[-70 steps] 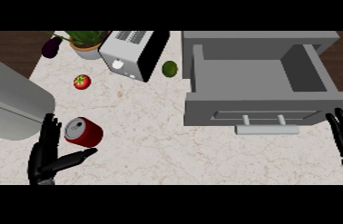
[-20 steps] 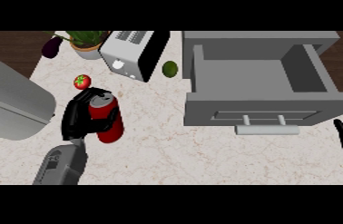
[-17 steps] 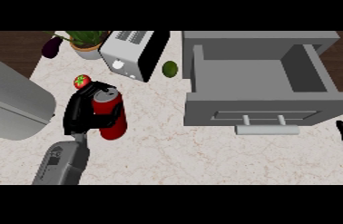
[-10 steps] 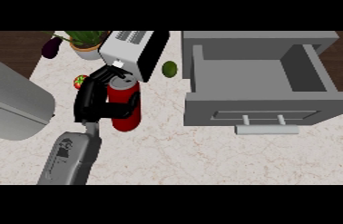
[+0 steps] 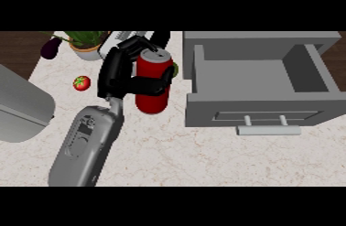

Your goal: Pick up the can, place it into the drawer and close the drawer

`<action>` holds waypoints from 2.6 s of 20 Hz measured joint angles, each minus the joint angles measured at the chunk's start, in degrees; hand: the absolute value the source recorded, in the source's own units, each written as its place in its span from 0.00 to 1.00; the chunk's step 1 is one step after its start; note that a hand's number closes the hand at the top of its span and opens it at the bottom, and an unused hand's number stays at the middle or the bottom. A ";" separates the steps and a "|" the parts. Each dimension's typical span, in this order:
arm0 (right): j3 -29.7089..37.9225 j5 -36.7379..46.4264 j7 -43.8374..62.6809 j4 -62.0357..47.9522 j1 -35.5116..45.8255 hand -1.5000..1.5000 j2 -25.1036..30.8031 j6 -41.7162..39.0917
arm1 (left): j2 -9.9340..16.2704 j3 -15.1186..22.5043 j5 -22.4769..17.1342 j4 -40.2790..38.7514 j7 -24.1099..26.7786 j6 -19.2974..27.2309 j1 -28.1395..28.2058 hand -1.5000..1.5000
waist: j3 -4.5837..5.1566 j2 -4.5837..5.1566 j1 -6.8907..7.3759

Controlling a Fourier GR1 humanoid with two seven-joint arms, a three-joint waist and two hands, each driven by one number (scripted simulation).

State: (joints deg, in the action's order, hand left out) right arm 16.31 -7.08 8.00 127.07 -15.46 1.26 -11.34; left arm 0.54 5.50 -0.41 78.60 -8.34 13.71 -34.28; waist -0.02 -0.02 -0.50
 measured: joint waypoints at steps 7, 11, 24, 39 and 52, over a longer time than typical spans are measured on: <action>-0.06 0.34 -1.06 -0.27 -0.84 0.00 -0.46 -0.67 | -0.43 2.98 0.72 -5.11 -5.47 6.36 -13.24 1.00 | -0.01 0.03 -0.36; 0.35 -0.45 -1.09 0.16 -1.61 0.00 -0.12 -1.28 | -0.50 4.71 -0.46 -8.70 -7.69 9.76 -20.04 1.00 | 0.00 0.03 -0.54; -0.36 0.69 -2.35 -2.22 -0.18 0.00 -0.11 -0.95 | -0.54 7.93 -7.65 -28.12 -7.98 16.82 -39.65 1.00 | -0.04 0.33 -1.49; -0.71 0.77 -1.12 -2.84 2.46 0.00 0.47 -1.10 | -0.54 14.68 -19.16 -47.18 0.39 18.88 -49.35 1.00 | -0.10 0.83 -3.50; -2.43 3.11 -0.05 -5.30 7.77 0.00 0.70 0.54 | -0.54 22.11 -24.63 -54.82 6.86 22.04 -49.81 1.00 | -0.15 1.44 -5.45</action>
State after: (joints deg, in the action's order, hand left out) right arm 13.89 -3.97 7.95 121.77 -7.68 1.96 -10.81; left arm 0.00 27.61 -25.04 23.77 -1.48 35.75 -84.09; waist -0.17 1.42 -5.95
